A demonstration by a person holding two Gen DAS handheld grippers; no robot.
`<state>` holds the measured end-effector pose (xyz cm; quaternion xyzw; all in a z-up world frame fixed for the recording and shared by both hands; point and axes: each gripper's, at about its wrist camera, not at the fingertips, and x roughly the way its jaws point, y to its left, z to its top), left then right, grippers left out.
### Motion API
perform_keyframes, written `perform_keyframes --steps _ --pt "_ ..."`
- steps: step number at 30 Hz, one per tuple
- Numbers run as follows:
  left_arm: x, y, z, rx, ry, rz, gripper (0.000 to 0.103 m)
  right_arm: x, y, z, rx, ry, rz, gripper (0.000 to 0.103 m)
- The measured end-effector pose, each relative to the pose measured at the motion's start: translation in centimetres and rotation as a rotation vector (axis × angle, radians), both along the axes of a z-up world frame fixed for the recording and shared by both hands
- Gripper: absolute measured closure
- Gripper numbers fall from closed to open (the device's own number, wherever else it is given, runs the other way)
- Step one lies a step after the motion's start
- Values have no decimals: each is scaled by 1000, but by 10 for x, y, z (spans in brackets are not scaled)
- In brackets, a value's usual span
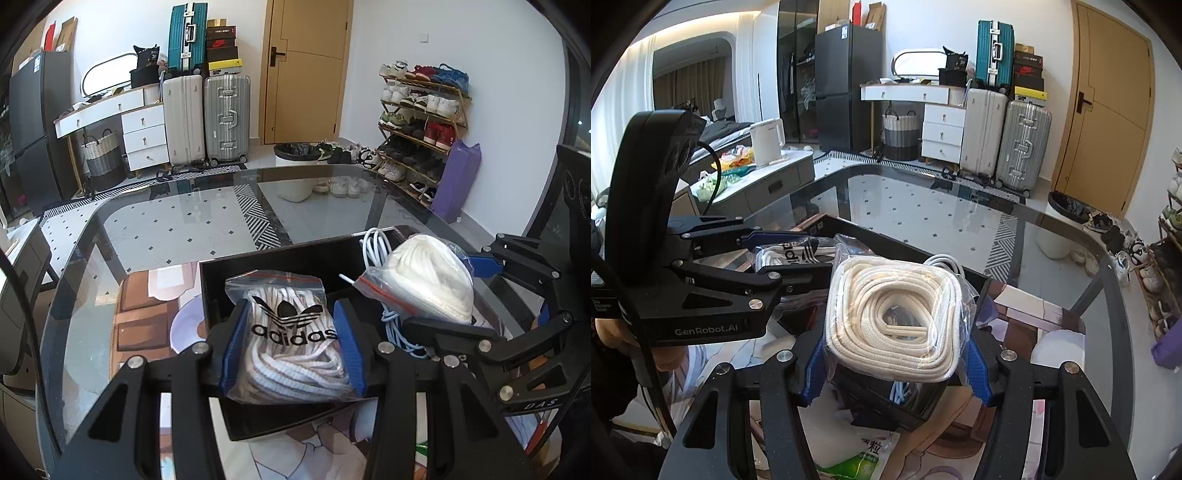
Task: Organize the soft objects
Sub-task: 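Lower both bags into the black box and open both tools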
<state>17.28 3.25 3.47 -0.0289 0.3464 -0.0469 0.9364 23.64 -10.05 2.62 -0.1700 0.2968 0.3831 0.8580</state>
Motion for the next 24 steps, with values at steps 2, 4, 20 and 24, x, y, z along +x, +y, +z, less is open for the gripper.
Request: perform_keyframes --steps 2,4,20,24 --pt "2 -2 -4 6 18 -8 58 2 2 -2 -9 1 2 41" --pt "1 -5 -6 35 15 -13 57 3 2 -4 -18 -3 1 39" --pt "-5 -13 0 32 45 -46 53 -7 -21 7 66 -30 3 19" --pt "-8 -7 6 14 23 -28 44 -1 -33 13 91 -54 -50 16"
